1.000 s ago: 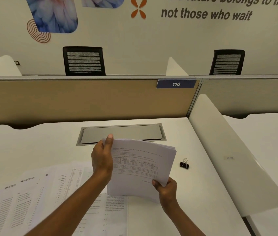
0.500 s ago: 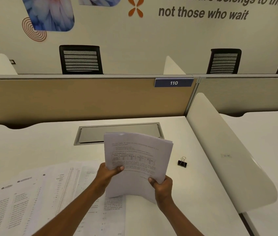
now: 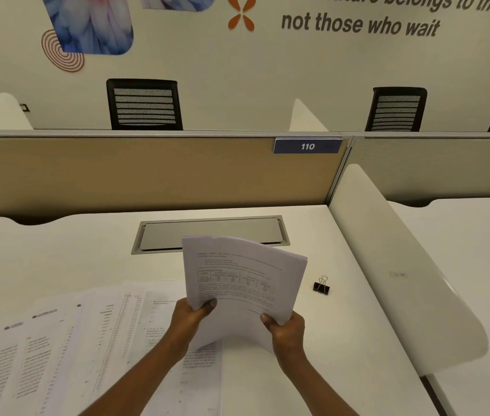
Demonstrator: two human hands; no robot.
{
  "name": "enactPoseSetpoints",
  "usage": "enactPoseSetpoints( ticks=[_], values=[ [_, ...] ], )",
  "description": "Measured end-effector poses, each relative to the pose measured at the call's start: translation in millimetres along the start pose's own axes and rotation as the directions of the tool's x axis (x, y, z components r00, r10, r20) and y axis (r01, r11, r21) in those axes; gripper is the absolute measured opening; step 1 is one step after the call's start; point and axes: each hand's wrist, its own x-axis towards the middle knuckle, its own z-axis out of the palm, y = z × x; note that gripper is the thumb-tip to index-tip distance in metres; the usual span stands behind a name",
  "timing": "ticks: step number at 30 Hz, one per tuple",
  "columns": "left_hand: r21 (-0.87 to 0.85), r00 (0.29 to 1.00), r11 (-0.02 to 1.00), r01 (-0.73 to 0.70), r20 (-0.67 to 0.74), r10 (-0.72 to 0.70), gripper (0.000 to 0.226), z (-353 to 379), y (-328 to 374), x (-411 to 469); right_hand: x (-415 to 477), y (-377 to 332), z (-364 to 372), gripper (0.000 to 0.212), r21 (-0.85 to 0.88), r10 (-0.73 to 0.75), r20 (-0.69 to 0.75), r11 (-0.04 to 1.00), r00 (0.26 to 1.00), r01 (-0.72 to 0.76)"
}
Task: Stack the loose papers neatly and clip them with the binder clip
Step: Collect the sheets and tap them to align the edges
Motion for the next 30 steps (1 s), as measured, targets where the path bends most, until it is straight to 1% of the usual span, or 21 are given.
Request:
enactPoseSetpoints(
  ticks=[3, 4, 6, 11, 15, 18, 22, 26, 30],
  values=[
    [0.030, 0.999, 0.999, 0.030, -0.040, -0.029, 0.040, 4.3, 0.4, 0.5, 0.4, -1.3, -0.1, 0.031, -0.038, 0.010, -0.015, 0.999, 1.000, -0.011],
    [0.035, 0.997, 0.999, 0.036, -0.063, -0.034, 0.033, 5.5, -0.6, 0.3, 0.1, -1.1, -0.1, 0.030, -0.052, 0.009, -0.013, 0.999, 1.000, -0.010],
    [0.067, 0.993, 0.997, 0.036, -0.112, -0.029, 0.027, 8.0, -1.0, -1.8, 0.7, -0.1, 0.3, 0.028, -0.087, 0.010, -0.011, 0.996, 1.000, -0.011],
    [0.142, 0.978, 0.988, 0.067, -0.208, -0.037, 0.026, 8.1, 0.8, -8.4, -0.9, -6.7, 3.1, 0.022, -0.165, 0.033, 0.019, 0.986, 0.999, -0.029],
    [0.208, 0.958, 0.971, 0.120, -0.281, -0.058, 0.032, 2.6, -1.6, -19.2, -5.2, -11.2, 7.3, 0.026, -0.237, 0.066, 0.054, 0.970, 0.996, -0.051],
    [0.215, 0.941, 0.966, 0.145, -0.331, -0.068, 0.032, -6.0, -8.0, -28.5, -10.7, -9.5, 15.0, 0.026, -0.262, 0.134, 0.093, 0.959, 0.987, -0.106],
    [0.186, 0.928, 0.967, 0.174, -0.358, -0.098, 0.026, -25.7, -17.8, -44.1, -23.6, 1.5, 26.2, 0.025, -0.302, 0.214, 0.136, 0.939, 0.967, -0.165],
    [0.216, 0.906, 0.953, 0.214, -0.407, -0.111, 0.016, -46.5, -23.8, -53.9, -33.4, 16.0, 40.8, 0.022, -0.348, 0.271, 0.104, 0.911, 0.957, -0.221],
    [0.279, 0.906, 0.922, 0.268, -0.400, -0.142, 0.020, -62.1, -30.0, -59.8, -44.0, 26.5, 57.3, 0.020, -0.399, 0.311, 0.083, 0.881, 0.947, -0.255]
  ],
)
